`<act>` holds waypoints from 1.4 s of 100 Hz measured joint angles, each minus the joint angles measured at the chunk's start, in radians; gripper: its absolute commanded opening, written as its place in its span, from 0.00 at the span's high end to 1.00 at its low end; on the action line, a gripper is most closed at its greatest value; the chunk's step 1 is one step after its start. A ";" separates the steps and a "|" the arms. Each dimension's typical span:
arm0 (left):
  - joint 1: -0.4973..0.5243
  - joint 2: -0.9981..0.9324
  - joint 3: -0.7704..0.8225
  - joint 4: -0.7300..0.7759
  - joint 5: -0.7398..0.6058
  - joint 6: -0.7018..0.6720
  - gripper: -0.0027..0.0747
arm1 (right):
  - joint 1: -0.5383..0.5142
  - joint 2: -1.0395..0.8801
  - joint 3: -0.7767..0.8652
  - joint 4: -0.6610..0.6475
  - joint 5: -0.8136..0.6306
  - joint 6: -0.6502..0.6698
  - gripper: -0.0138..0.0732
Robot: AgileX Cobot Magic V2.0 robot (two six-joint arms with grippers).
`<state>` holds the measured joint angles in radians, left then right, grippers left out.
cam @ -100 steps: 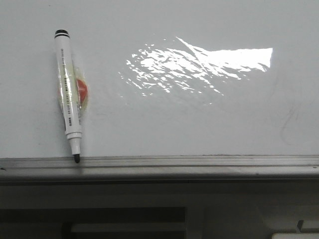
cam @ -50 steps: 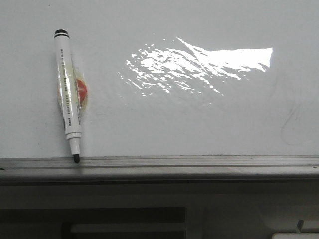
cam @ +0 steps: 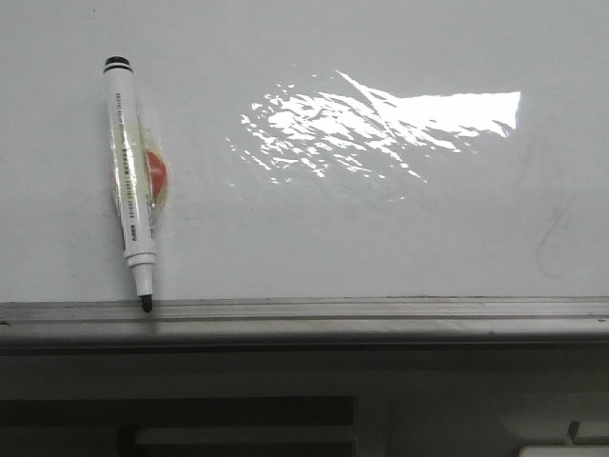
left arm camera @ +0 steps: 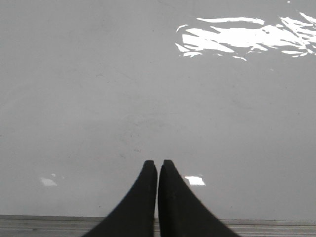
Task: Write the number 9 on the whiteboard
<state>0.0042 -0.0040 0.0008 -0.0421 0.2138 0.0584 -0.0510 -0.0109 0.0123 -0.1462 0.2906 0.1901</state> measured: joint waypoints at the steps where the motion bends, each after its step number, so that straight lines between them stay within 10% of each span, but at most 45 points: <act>1: 0.000 0.000 0.000 0.000 0.000 0.000 0.99 | 0.000 0.000 0.000 0.000 -0.003 0.000 0.91; 87: 0.000 0.000 -0.002 -0.125 -0.431 0.000 0.99 | 0.000 0.000 -0.047 -0.028 -0.324 0.003 0.91; 140: 0.000 0.189 -0.300 -0.119 0.143 0.004 0.99 | 0.000 0.198 -0.307 0.170 0.268 0.009 0.91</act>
<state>0.0042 0.1849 -0.2996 -0.1607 0.3570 0.0627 -0.0510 0.1875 -0.2951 0.0243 0.5582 0.1986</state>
